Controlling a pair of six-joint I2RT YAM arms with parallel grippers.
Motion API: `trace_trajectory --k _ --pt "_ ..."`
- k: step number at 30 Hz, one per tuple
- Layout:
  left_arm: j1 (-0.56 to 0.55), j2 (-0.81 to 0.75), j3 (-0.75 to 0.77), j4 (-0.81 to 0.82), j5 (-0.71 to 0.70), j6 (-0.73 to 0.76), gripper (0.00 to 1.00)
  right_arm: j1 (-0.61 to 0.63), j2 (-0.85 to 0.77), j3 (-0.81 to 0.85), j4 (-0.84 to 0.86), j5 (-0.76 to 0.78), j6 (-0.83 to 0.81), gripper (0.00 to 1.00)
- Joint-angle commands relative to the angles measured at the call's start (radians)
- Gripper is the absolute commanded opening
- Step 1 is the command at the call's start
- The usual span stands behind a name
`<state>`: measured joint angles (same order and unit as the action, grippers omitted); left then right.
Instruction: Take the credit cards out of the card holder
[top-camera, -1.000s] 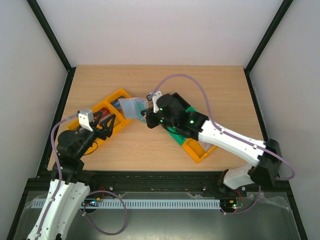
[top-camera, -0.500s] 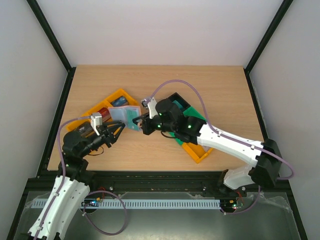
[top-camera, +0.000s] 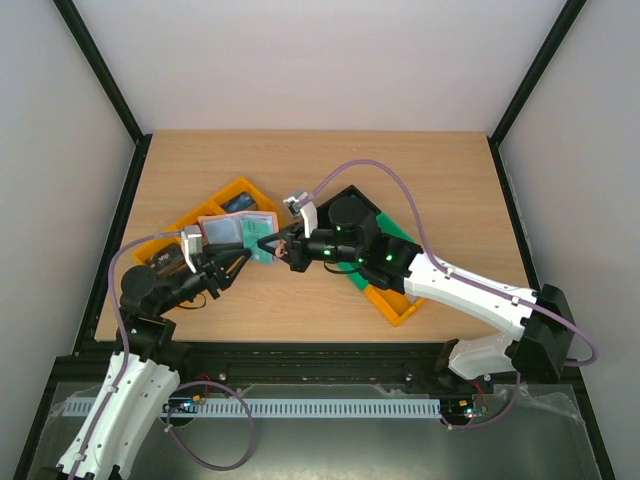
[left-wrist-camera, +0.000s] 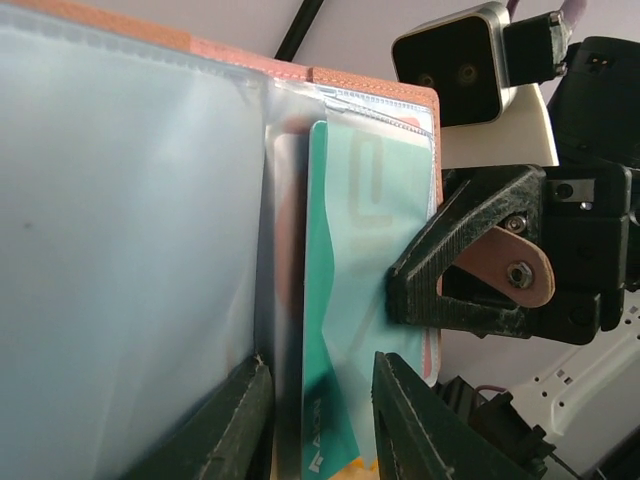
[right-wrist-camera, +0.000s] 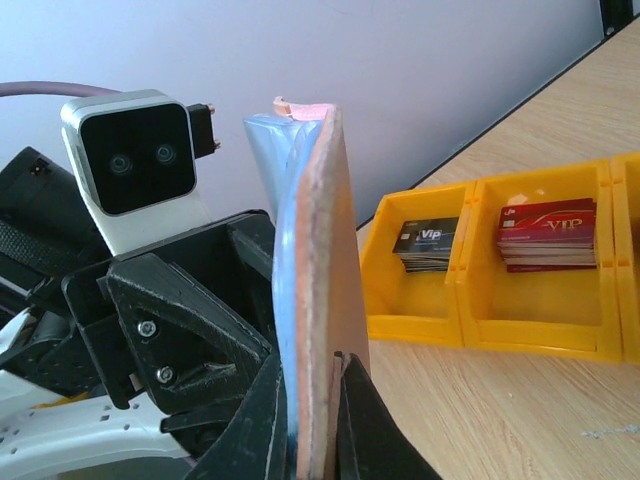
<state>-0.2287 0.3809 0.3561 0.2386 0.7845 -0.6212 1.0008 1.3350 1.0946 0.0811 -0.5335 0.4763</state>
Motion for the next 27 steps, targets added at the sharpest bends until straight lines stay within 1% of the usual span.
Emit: trace_trajectory --k 1,3,6,9,12,17,18,20,24,27 --pt "-0.004 -0.004 0.005 0.007 0.086 -0.024 0.31 0.015 -0.048 -0.014 0.169 -0.118 0.001 0.02" --pt "-0.004 -0.006 0.006 0.023 0.120 -0.032 0.31 0.011 -0.067 -0.025 0.188 -0.115 0.007 0.02" --pt "-0.007 -0.008 -0.001 0.104 0.201 -0.067 0.26 0.009 -0.083 -0.045 0.247 -0.107 0.025 0.02" --pt "-0.023 0.000 -0.002 0.153 0.254 -0.078 0.21 0.009 -0.066 -0.043 0.273 -0.109 0.043 0.02" --pt "-0.034 0.007 0.003 0.162 0.286 -0.077 0.22 0.009 -0.050 -0.039 0.292 -0.109 0.053 0.02" --pt "-0.039 0.015 0.013 0.130 0.296 -0.068 0.22 0.008 -0.051 -0.034 0.306 -0.050 0.054 0.02" --pt "-0.041 0.017 0.014 0.130 0.297 -0.064 0.18 0.008 -0.046 -0.028 0.306 -0.037 0.055 0.02" --pt "-0.041 0.019 0.017 0.132 0.296 -0.054 0.04 0.007 -0.031 -0.019 0.312 -0.041 0.059 0.02" --pt "-0.043 0.005 0.041 0.077 0.274 -0.006 0.03 0.007 -0.022 -0.022 0.292 -0.063 0.050 0.02" --pt "-0.042 -0.028 0.061 0.008 0.208 0.054 0.03 -0.009 -0.054 -0.054 0.279 -0.065 0.036 0.02"
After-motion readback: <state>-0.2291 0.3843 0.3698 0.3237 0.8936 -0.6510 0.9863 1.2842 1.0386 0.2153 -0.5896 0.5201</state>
